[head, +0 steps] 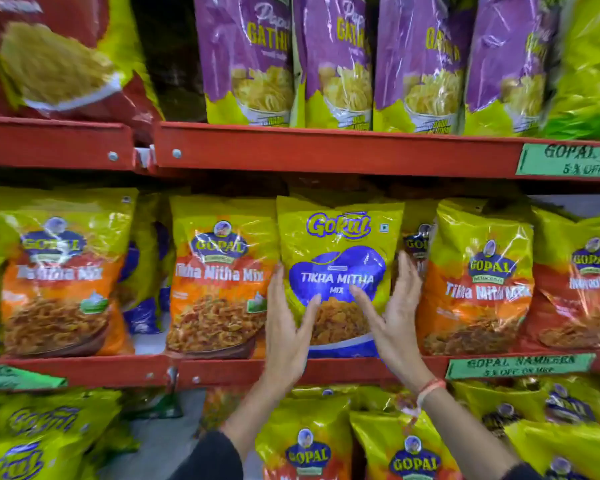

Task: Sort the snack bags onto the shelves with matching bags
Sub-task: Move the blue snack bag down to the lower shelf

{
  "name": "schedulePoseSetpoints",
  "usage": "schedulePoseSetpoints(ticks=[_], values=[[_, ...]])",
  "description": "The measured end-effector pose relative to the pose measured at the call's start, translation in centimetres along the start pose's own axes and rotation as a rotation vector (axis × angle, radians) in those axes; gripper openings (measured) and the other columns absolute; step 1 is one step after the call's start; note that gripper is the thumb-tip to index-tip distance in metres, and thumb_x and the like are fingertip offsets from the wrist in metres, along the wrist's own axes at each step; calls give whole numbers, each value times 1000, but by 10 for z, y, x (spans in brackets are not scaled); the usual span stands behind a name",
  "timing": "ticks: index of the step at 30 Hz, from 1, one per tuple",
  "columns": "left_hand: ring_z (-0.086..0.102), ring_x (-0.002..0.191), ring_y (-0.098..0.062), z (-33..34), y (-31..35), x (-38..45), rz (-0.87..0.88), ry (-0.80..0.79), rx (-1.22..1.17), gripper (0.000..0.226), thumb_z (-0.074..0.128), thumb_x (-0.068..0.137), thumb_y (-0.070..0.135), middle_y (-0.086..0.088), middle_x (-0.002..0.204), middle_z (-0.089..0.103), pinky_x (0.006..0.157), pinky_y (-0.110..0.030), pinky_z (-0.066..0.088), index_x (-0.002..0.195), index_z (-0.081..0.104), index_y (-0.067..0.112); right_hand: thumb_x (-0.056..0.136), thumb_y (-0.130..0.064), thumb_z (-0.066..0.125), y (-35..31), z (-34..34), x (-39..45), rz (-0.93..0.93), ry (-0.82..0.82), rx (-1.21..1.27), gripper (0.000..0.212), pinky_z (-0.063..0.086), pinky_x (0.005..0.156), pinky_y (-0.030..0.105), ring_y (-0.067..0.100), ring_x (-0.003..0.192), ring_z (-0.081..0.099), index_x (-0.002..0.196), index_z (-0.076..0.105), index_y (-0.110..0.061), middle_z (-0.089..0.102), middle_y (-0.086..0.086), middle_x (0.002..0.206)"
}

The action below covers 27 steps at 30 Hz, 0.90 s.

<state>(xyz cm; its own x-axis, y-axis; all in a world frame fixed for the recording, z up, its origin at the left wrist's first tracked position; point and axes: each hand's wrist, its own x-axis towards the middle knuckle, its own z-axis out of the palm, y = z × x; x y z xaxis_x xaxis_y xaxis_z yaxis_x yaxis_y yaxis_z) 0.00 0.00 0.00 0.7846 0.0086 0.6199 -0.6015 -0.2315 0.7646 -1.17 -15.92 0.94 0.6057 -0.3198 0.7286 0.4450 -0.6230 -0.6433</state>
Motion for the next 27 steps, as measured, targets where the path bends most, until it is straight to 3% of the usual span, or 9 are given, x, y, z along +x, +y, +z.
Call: schedulePoseSetpoints(ticks=[2, 4, 5, 7, 10, 16, 20, 24, 27], values=[[28, 143, -4, 11, -6, -4, -124, 60, -62, 74, 54, 87, 48, 8, 155, 32, 118, -27, 24, 150, 26, 20, 78, -63, 62, 11, 2, -3, 136, -119, 143, 100, 9, 120, 8, 3, 149, 14, 155, 15, -20, 21, -5, 161], [47, 131, -8, 14, -15, -7, -217, 65, -100, 66, 56, 83, 55, 6, 141, 53, 110, -32, 37, 140, 41, 23, 69, -71, 67, 22, 5, -7, 228, -177, 223, 93, 38, 117, 38, 8, 135, 50, 144, 35, -28, 55, -7, 143], [54, 122, -5, 16, -18, -3, -236, 62, -117, 57, 58, 83, 55, 9, 130, 61, 103, -31, 42, 132, 49, 28, 66, -72, 69, 28, 5, -5, 264, -153, 242, 81, 47, 107, 43, 5, 119, 62, 132, 46, -32, 68, -14, 125], [59, 107, 9, 16, -16, 5, -268, 27, -176, 38, 60, 82, 53, 18, 115, 66, 91, -23, 46, 116, 55, 37, 66, -65, 73, 32, 3, 0, 277, -113, 244, 54, 55, 95, 38, -5, 98, 69, 110, 57, -39, 74, -25, 101], [62, 96, 14, 13, -10, 10, -255, 12, -229, 22, 60, 86, 41, 17, 107, 70, 82, -9, 46, 108, 59, 36, 71, -52, 72, 27, 3, 1, 271, -86, 303, 35, 55, 86, 29, -12, 87, 68, 101, 62, -36, 74, -30, 93], [67, 106, -6, 5, 7, 13, -210, 53, -322, 37, 59, 87, 38, 8, 113, 73, 92, -27, 51, 120, 64, 21, 86, -38, 63, 12, -4, 0, 232, 2, 409, 31, 56, 91, 35, 2, 102, 70, 114, 65, -25, 76, -16, 106], [67, 107, -9, -4, 19, 10, -180, 35, -331, 43, 58, 84, 43, 6, 113, 73, 95, -30, 51, 119, 65, 20, 93, -36, 57, -3, -14, -2, 221, 13, 441, 30, 53, 97, 44, 11, 110, 68, 119, 64, -23, 74, -6, 115], [68, 105, -9, -25, 27, -2, -166, 23, -315, 42, 59, 84, 44, 8, 111, 74, 95, -36, 53, 118, 66, 19, 93, -35, 57, -28, -20, -19, 217, 17, 433, 33, 54, 97, 43, 10, 108, 68, 121, 64, -19, 74, -6, 114], [64, 115, -12, -46, 30, -16, -187, 19, -317, 55, 63, 81, 54, 6, 120, 71, 102, -42, 49, 123, 63, 18, 91, -38, 57, -46, -20, -35, 213, 14, 423, 37, 53, 97, 45, 11, 107, 68, 123, 63, -22, 74, -8, 115]])
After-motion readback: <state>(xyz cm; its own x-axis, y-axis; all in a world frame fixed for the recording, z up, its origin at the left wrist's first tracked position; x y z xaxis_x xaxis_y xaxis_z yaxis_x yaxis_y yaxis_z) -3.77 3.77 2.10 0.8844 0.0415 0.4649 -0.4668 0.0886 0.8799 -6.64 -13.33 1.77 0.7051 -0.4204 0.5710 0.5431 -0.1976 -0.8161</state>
